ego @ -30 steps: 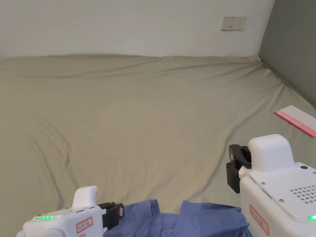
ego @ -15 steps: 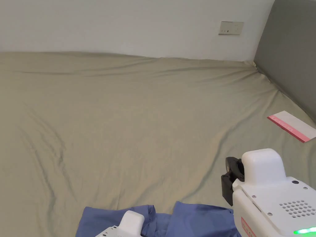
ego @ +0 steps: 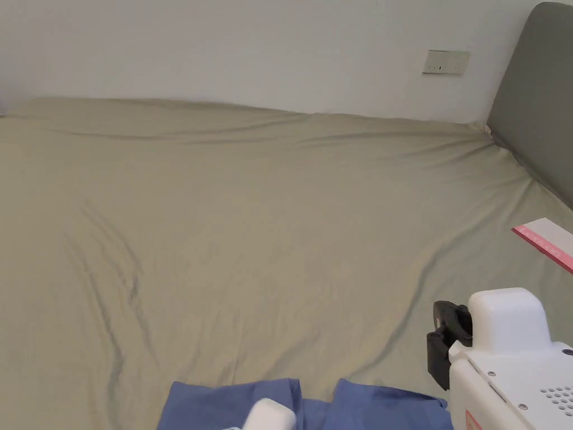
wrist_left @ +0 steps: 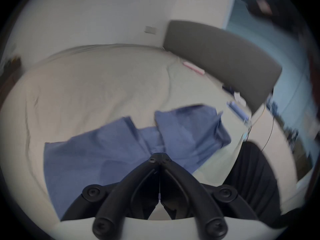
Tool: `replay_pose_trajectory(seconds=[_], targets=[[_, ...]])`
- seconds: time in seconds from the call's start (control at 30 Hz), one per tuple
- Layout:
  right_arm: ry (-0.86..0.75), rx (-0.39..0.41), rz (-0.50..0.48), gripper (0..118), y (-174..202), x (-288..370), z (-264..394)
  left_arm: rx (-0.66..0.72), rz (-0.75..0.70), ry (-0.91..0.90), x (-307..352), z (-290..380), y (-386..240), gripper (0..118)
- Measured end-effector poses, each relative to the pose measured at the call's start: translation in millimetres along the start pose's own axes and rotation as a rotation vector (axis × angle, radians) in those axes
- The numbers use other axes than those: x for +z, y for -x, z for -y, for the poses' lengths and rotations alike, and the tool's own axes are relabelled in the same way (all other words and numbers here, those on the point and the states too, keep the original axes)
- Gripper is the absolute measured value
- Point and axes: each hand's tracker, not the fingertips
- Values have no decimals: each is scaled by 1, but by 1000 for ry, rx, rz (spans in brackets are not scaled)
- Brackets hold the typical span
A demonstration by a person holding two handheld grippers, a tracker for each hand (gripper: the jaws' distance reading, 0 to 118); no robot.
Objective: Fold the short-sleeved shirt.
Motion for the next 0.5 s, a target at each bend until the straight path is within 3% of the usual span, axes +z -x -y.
replay_pose_trajectory(seconds=[0.07,0.1,0.23,0.3,0.4,0.5], targets=[[0,-7,2,2,0,0,-1,164,31,-67,25,-2,38,0],[-1,-8,-1,2,0,1,-1,243,59,-113,34,-2,55,10],[1,10,-8,2,6,3,-2,366,-32,-136,60,12,127,101],[1,19,-13,2,9,3,-2,441,-56,-119,64,23,156,104],[0,23,-22,2,14,4,-3,649,98,-54,60,40,195,104],[3,15,-47,2,17,5,-1,752,188,-24,44,55,212,104]])
